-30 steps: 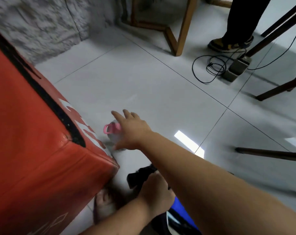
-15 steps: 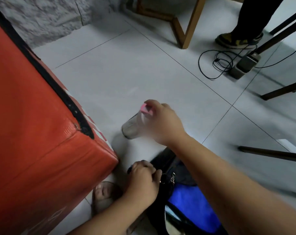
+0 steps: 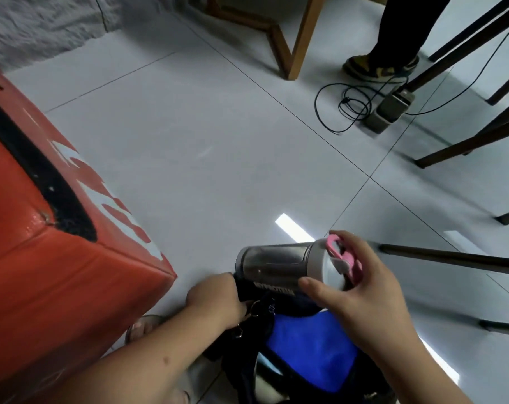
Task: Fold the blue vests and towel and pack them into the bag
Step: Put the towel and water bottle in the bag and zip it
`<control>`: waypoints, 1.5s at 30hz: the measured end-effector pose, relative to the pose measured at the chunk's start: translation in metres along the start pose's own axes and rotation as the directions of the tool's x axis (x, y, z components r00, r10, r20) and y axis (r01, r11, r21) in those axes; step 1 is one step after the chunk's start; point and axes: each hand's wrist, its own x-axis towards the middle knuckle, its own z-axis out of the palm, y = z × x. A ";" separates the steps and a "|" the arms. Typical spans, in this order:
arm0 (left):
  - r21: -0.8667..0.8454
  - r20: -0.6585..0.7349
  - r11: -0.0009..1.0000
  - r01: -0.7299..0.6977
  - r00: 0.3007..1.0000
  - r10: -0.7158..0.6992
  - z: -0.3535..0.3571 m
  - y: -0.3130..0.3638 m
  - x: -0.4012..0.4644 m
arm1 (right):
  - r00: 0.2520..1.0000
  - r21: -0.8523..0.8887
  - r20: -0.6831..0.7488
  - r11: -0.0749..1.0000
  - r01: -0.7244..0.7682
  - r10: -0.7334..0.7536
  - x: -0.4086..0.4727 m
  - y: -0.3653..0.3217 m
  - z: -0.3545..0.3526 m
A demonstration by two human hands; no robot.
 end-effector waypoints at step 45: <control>-0.648 -0.332 0.737 -0.191 0.942 -0.047 -0.019 -0.028 0.001 | 0.944 -0.291 0.324 0.956 0.041 0.058 0.008 -0.005 0.101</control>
